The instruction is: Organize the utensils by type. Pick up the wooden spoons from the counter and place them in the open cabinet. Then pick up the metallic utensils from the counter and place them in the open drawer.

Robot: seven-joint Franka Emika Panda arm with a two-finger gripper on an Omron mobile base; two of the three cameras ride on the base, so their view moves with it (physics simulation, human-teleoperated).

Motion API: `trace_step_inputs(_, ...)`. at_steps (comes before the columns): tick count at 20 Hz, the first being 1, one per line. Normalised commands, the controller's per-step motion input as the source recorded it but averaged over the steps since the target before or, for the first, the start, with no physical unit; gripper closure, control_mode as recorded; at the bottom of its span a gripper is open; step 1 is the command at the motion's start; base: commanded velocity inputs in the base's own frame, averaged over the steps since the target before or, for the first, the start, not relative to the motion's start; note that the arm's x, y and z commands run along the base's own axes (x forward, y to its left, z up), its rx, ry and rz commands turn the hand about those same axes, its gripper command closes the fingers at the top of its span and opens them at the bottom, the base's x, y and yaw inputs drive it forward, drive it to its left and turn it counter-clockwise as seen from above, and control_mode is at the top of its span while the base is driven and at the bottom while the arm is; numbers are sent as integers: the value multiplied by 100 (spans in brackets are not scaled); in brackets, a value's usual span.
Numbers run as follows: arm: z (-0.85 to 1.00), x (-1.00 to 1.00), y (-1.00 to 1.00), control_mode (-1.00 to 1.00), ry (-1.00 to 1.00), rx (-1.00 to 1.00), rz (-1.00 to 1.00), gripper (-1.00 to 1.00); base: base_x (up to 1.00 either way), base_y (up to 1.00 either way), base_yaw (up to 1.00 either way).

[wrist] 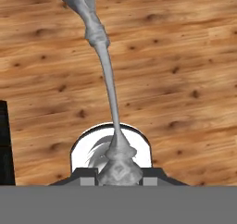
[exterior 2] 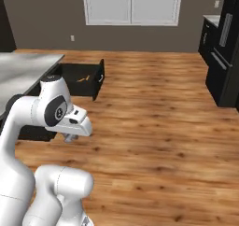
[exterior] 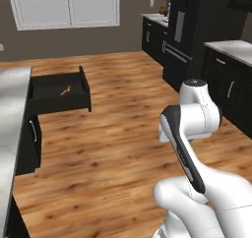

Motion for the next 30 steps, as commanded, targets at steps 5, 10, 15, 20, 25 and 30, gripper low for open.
trace_step_inputs(5, 0, 0, 0, 100, 0, 0, 0, 100, 100, 21, 0)
trace_step_inputs(10, 0, 0, 0, 100, 0, 0, 0, 100, 100, 30, 0)
trace_step_inputs(15, 0, 0, 0, 100, 0, 0, 0, 100, 100, 36, 2)
trace_step_inputs(20, 0, 0, 0, 100, 0, 0, 0, 100, 88, 62, 4)
trace_step_inputs(25, 0, 0, 0, 100, 0, 0, 0, 100, 72, 79, 0)
trace_step_inputs(30, 0, 0, 0, 100, 0, 0, 0, 100, 61, 75, 0)
